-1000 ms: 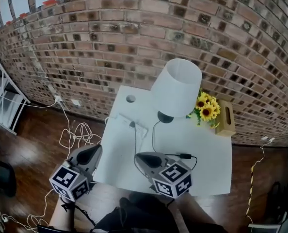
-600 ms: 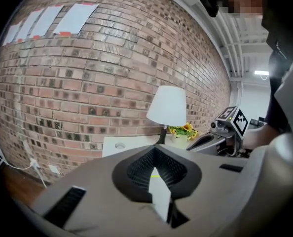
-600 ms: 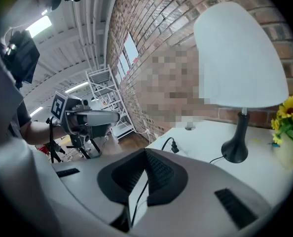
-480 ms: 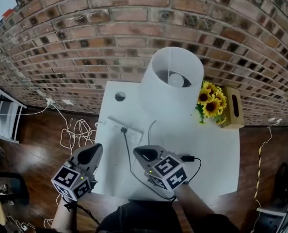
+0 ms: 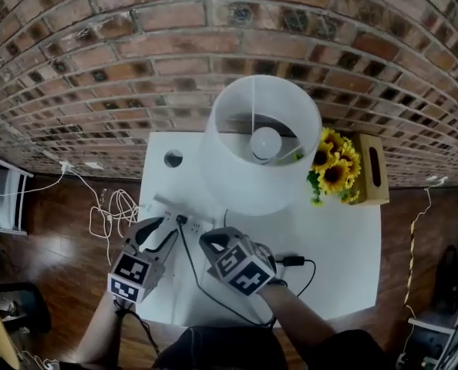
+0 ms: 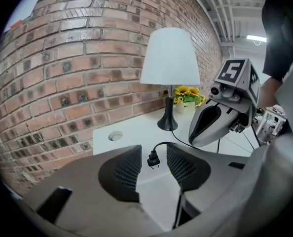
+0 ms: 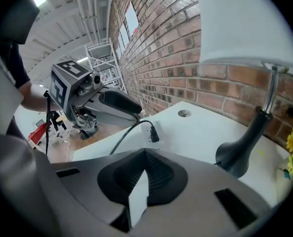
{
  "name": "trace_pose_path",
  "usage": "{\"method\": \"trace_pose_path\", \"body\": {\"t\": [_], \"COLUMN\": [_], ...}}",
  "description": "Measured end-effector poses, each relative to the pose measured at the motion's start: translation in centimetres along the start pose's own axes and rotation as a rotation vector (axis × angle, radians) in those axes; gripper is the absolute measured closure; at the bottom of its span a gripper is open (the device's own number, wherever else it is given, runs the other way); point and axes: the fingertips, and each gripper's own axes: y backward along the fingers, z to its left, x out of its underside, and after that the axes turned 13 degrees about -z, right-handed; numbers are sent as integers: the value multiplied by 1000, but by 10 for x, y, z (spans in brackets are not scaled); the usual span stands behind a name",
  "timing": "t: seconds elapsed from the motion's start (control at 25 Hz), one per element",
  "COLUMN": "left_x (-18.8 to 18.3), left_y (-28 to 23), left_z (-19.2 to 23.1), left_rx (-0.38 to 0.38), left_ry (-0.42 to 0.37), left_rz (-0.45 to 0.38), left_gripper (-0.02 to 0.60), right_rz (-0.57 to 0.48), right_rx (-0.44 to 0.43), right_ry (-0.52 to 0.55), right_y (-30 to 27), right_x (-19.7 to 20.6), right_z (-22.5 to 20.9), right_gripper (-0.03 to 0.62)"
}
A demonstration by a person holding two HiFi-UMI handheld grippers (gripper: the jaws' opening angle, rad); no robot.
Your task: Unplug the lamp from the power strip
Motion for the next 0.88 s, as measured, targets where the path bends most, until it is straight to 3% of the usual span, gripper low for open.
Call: {"method": "trace_pose_path", "body": {"t": [0.32,0.76,0.88], "left_x": [33,46,45], "left_y": [-38,-55,-56], "left_z": [-3,-5,-3], "left_rx": [26,32,36], "left_ry": [24,-15,13], "left_rz": [84,116,111], "left_gripper": [399,459,462], "right_rz": [86,137,135], "right_rx": [-41,-36,-41], "right_ry": [39,24,1], "right_y": [-23,-46,-45], "right_x": [14,29,28], "right_z": [-7,-13,-14], "right_gripper": [597,597,597]}}
